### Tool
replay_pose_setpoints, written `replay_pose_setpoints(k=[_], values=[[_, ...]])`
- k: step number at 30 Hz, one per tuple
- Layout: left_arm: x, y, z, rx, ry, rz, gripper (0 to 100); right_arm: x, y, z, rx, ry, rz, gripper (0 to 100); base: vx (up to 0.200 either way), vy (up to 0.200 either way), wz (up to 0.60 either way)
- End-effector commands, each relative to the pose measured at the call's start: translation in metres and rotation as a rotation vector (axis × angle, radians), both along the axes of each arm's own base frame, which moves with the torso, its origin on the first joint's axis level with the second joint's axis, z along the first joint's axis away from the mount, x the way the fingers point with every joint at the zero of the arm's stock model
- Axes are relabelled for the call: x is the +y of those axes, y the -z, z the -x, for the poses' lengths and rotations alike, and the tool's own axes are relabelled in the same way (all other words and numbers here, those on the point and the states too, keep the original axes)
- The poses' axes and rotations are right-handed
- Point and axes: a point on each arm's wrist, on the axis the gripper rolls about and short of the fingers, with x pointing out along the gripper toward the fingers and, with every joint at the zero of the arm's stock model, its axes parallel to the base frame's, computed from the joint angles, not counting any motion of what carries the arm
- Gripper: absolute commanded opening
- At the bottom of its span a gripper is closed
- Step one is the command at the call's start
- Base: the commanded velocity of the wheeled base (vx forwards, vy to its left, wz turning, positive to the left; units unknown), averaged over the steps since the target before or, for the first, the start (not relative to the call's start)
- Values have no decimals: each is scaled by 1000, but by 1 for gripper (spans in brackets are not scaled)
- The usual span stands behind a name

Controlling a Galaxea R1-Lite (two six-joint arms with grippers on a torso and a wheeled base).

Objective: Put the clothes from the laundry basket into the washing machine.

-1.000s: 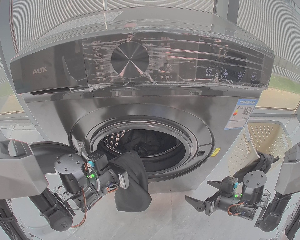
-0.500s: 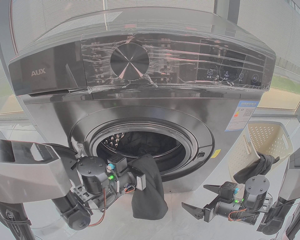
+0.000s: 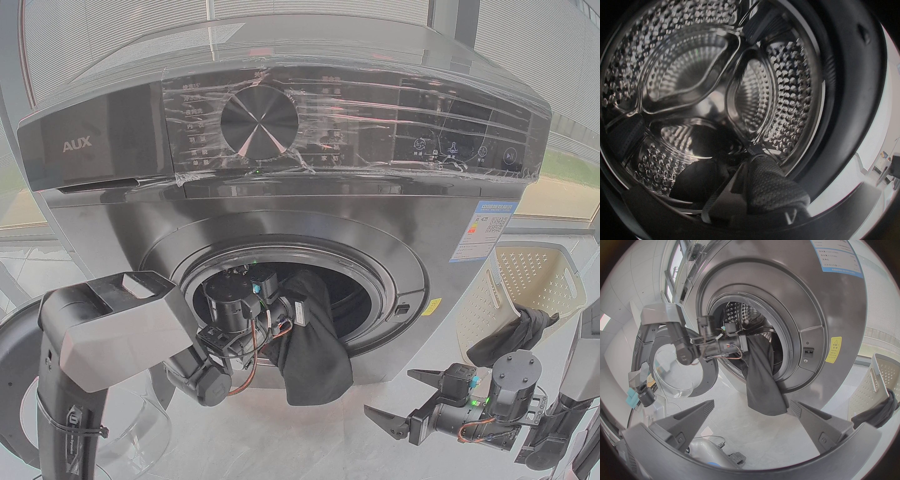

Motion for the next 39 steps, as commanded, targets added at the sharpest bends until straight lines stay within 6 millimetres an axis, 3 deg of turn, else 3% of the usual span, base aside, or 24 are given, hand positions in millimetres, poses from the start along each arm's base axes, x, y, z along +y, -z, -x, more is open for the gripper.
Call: replay_pose_setpoints(k=[1, 6, 15, 19, 27, 28, 33, 39], values=[[5, 31, -36, 61, -25, -37, 0, -1, 0, 2, 4, -4, 2, 100, 0, 0, 0], [-3, 26, -71, 26, -57, -11, 0, -1, 0, 5, 5, -14, 3, 100, 0, 0, 0], [-26, 30, -105, 65, -120, -36, 0, 4, 0, 8, 4, -36, 4, 100, 0, 0, 0], [-30, 23, -125, 6, -182, 7, 0, 1, 0, 6, 5, -24, 4, 100, 0, 0, 0], [-19, 19, -132, -6, -230, 32, 0, 3, 0, 6, 4, -28, 2, 100, 0, 0, 0], [-19, 21, -131, 3, -229, 35, 100, 3, 0, 6, 4, -31, 2, 100, 0, 0, 0], [-22, 19, -116, 69, -212, 41, 100, 3, -1, 7, -1, -31, -2, 100, 0, 0, 0], [-20, 18, -76, 275, -177, -38, 100, 5, -4, 9, -12, -45, -12, 100, 0, 0, 0]])
